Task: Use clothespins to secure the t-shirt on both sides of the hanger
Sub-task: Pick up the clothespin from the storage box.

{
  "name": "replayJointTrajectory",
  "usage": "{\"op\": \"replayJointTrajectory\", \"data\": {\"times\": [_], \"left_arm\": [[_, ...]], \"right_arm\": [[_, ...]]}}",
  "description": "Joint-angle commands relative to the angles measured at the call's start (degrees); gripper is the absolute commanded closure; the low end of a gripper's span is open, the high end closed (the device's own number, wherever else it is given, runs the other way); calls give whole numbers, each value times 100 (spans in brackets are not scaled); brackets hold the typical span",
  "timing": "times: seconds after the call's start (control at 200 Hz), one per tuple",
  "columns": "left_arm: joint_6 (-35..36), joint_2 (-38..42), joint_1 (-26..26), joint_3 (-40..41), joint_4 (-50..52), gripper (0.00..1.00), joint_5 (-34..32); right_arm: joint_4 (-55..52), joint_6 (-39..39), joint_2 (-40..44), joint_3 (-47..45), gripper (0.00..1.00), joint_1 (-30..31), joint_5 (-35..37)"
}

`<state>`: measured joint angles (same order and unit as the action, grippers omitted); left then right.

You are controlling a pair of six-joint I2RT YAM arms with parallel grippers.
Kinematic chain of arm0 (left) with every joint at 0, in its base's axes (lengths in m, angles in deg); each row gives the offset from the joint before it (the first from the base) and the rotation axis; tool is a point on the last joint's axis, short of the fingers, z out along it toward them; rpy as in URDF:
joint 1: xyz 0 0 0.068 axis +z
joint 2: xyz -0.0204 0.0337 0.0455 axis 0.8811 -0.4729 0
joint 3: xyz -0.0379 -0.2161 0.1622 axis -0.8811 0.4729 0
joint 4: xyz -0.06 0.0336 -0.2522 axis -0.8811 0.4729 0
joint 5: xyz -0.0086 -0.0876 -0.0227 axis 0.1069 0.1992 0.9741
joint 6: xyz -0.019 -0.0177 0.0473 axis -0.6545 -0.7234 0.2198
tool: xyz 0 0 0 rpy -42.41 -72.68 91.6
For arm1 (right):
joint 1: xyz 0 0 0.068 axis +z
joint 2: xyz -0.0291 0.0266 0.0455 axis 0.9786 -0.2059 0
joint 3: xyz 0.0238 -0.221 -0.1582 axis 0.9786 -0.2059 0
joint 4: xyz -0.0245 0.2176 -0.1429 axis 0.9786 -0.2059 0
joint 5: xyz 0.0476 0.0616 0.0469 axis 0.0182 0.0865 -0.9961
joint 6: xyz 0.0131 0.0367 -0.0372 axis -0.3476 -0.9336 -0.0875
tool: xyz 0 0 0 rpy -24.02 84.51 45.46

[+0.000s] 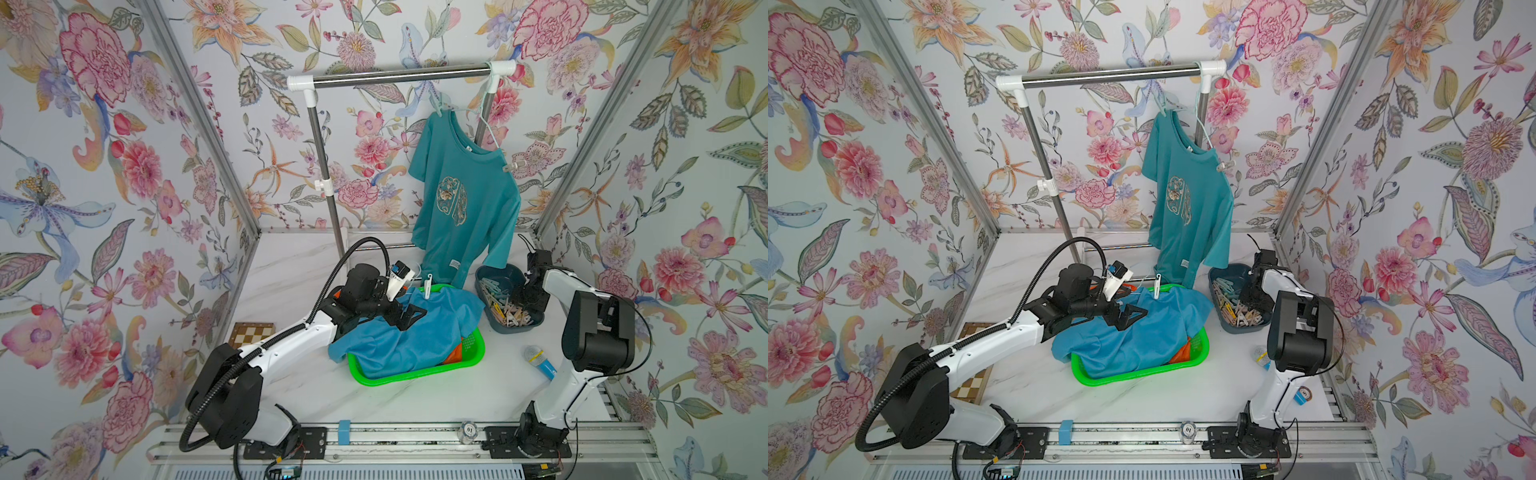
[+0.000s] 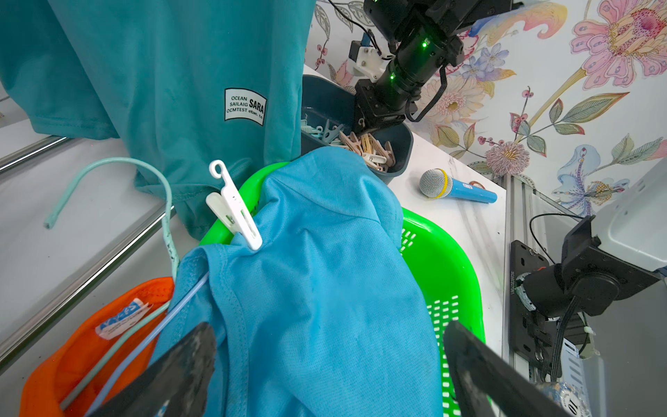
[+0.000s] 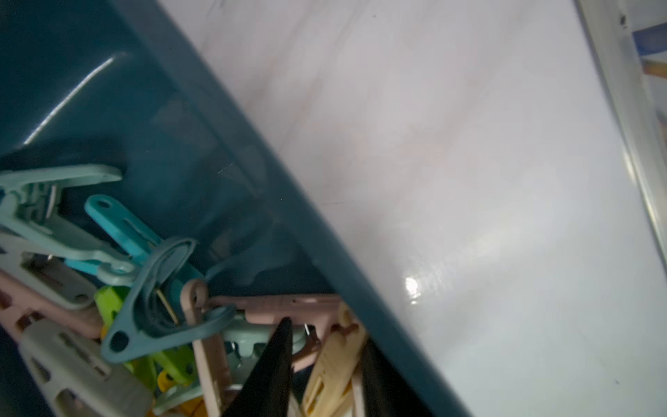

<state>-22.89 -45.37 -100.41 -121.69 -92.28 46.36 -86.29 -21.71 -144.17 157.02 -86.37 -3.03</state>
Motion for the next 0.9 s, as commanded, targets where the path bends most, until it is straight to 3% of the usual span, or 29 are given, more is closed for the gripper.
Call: {"op": "replayJointTrajectory", "data": {"times": [0.0,0.42,0.651,0.896], "left_arm": [[68,-131,12,-21,-62,0,90],[60,-337,22,-180,-18,0,201],[25,-206,22,-119,-29,0,174],[-111,-30,22,-57,-160,0,205]], "right_arm": [[91,-45,-162,208,69,56,102],[259,31,51,51,92,74,279],[293,79,327,-20,96,85,85],[485,36,1130,-39,97,96,-742]]}}
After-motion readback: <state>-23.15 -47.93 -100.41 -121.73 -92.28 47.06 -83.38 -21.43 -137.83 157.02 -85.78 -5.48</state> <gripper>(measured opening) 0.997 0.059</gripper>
